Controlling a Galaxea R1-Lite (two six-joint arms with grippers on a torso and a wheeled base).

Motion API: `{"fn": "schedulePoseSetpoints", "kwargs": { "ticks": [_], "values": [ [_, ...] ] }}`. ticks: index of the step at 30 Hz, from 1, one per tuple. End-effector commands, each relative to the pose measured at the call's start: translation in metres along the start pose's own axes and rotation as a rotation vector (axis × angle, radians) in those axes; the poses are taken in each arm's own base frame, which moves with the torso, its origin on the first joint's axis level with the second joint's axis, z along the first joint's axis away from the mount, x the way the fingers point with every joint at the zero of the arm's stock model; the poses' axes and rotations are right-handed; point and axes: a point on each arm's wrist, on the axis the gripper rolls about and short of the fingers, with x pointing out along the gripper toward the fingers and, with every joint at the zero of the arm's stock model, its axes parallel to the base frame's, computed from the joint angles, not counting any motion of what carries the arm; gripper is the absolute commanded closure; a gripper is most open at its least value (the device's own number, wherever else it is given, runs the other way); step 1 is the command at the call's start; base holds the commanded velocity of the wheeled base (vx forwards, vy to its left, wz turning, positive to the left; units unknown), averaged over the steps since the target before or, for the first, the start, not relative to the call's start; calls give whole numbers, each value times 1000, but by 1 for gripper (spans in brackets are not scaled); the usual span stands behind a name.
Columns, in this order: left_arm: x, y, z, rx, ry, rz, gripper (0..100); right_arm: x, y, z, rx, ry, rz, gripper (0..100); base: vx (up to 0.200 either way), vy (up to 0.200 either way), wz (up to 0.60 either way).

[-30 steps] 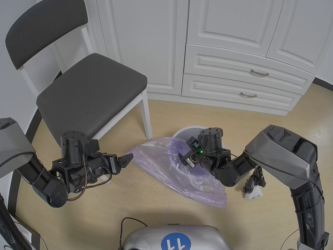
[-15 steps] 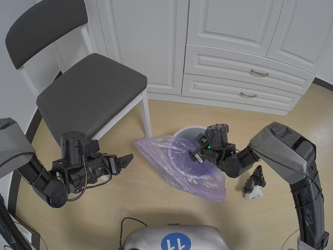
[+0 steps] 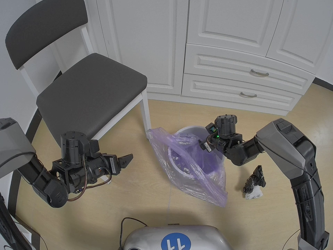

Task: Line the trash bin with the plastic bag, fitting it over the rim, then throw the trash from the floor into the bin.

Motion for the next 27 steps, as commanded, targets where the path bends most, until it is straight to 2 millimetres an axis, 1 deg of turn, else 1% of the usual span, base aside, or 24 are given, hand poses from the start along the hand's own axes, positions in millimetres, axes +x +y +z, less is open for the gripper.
{"fn": "schedulePoseSetpoints", "kwargs": {
  "ticks": [1,2,4,6,7,9,16,17,20,23,24,25,27],
  "values": [
    [1,0,-1,-1,5,2,0,-1,-12,5,12,-12,-22,0,0,0,0],
    [1,0,-1,-1,5,2,0,-1,-12,5,12,-12,-22,0,0,0,0],
    [1,0,-1,-1,3,1,0,-3,-23,8,20,-20,-43,0,0,0,0],
    [1,0,-1,-1,5,2,0,-3,-24,8,20,-20,-44,0,0,0,0],
    [1,1,-2,-1,6,2,0,-3,-32,8,26,-18,-58,0,0,0,0],
    [0,0,-2,-1,6,2,0,-3,-37,8,31,-20,-69,0,0,0,0],
    [1,1,-2,1,8,1,0,2,-51,10,44,-26,-97,0,0,0,0],
    [1,1,-2,1,8,2,0,3,-57,10,52,-21,-106,0,0,0,0],
    [1,1,-2,1,8,1,0,6,-63,8,57,-11,-114,0,0,0,0],
    [1,1,-2,1,9,3,0,11,-62,-2,56,13,-109,0,0,0,0],
    [1,1,-2,1,9,3,0,11,-62,-2,56,13,-109,0,0,0,0],
    [1,1,-3,0,11,2,0,15,-64,-7,58,20,-115,0,0,0,0],
    [2,1,-3,0,12,2,0,20,-69,-8,89,13,-133,0,0,0,0]
  ]
}}
